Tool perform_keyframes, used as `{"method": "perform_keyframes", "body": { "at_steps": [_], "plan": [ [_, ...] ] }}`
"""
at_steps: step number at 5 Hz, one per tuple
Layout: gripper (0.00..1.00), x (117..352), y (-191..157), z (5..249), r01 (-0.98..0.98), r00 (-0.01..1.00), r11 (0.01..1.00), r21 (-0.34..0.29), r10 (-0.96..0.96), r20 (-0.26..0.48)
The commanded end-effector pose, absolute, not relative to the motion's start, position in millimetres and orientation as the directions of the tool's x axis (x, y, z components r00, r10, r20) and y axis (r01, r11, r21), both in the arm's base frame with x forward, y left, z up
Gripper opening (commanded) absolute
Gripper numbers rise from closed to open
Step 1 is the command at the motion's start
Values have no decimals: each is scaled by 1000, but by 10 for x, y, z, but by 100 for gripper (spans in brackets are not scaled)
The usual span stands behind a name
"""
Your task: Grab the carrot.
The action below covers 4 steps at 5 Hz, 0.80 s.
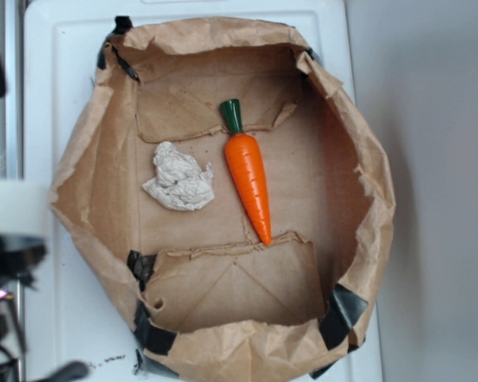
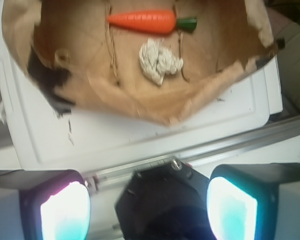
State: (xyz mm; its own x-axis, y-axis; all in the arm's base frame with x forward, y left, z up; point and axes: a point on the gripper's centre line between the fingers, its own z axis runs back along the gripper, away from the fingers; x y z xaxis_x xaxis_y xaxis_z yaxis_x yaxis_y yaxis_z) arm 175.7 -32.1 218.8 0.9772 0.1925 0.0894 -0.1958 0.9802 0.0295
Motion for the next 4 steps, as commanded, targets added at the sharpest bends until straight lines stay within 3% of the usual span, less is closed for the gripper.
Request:
{"method": "perform_keyframes", "body": {
  "at_steps": [1,3,4],
  "plan": [
    [100,2192,-104,2298,174,969,976,-133,-145,200],
    [100,2517,108,2132,316,926,945,-83,-288,244],
    [100,2682,42,1898,393,888,919,3,-381,258]
  ]
}}
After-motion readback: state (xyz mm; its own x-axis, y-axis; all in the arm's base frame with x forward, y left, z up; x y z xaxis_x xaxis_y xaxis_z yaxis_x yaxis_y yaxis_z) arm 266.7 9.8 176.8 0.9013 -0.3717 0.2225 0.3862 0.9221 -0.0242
